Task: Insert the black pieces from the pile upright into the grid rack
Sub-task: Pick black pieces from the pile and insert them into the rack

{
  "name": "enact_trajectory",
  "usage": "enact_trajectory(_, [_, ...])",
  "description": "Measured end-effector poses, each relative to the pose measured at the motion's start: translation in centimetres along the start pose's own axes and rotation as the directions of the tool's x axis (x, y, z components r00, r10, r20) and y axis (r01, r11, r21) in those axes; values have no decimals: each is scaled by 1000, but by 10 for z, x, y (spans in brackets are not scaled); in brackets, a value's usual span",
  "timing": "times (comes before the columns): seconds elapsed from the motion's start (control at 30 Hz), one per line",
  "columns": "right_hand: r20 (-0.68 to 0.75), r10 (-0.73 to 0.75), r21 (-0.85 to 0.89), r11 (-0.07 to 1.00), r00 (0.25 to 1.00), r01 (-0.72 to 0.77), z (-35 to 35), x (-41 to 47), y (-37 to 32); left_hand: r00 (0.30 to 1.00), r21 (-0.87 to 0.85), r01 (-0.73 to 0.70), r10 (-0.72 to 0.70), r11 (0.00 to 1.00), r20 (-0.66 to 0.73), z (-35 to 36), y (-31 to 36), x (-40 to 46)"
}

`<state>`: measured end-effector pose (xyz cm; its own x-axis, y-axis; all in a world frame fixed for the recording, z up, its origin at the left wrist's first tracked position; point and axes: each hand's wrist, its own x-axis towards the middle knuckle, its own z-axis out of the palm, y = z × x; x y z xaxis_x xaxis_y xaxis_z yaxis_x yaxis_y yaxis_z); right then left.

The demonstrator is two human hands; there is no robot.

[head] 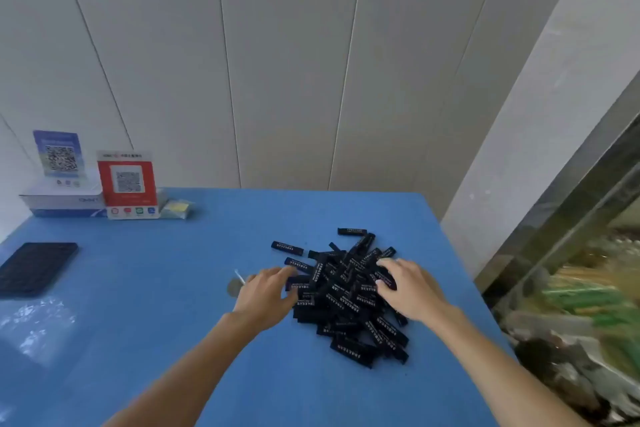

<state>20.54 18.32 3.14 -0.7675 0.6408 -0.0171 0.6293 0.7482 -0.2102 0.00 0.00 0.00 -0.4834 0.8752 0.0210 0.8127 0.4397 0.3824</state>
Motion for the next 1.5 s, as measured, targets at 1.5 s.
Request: enact_trajectory(1.5, [-44,-101,703,703,994,103,22,33,4,951,-467,222,-296,856,-91,16,38,-24])
